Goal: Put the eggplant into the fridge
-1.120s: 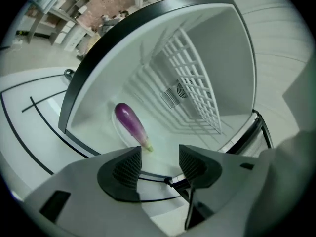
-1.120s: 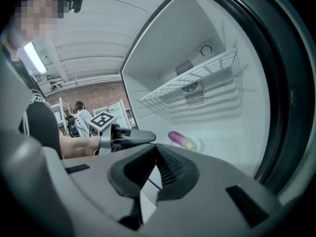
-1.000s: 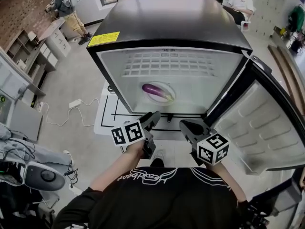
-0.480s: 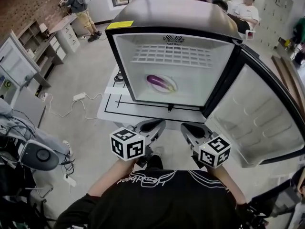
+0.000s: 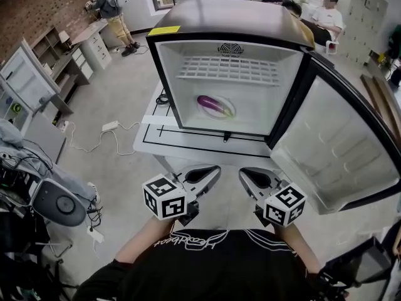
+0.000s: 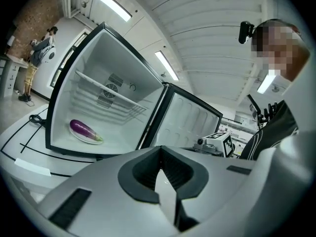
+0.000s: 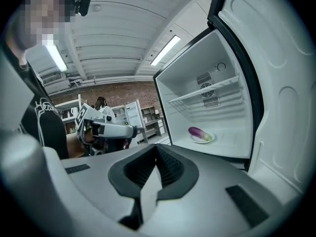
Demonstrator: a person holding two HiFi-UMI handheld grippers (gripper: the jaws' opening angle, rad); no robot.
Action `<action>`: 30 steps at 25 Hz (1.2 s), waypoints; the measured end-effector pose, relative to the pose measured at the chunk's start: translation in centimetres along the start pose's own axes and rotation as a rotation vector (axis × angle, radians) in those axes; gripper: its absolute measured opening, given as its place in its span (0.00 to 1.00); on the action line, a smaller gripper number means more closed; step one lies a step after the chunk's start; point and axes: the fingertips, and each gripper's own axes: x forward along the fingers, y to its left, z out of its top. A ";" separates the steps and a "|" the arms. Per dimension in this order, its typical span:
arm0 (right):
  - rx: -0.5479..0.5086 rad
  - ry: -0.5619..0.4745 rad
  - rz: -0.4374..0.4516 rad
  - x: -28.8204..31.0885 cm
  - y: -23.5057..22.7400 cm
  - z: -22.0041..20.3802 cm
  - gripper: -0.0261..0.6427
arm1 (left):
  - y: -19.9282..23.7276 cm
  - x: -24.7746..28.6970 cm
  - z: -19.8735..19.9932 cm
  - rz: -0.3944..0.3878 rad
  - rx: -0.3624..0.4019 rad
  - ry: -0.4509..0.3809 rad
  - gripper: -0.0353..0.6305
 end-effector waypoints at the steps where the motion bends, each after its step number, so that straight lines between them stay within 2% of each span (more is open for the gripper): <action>1: 0.002 -0.001 -0.006 -0.2 0.1 -0.1 0.05 | -0.2 -0.1 -0.1 -0.004 0.007 0.003 0.06; 6: 0.008 -0.009 -0.028 -0.8 2.1 -0.3 0.05 | -1.7 -1.6 -0.6 -0.026 0.038 0.025 0.06; 17: -0.015 -0.042 -0.031 -0.2 12.6 -0.2 0.05 | -5.1 -10.6 -0.7 -0.063 0.060 0.006 0.06; 24: -0.023 -0.058 -0.058 -1.2 17.9 -0.9 0.05 | -8.2 -14.8 -1.6 -0.110 0.127 0.011 0.06; 30: -0.023 -0.057 -0.090 -2.4 20.8 -2.4 0.05 | -9.9 -17.3 -2.8 -0.134 0.140 0.016 0.06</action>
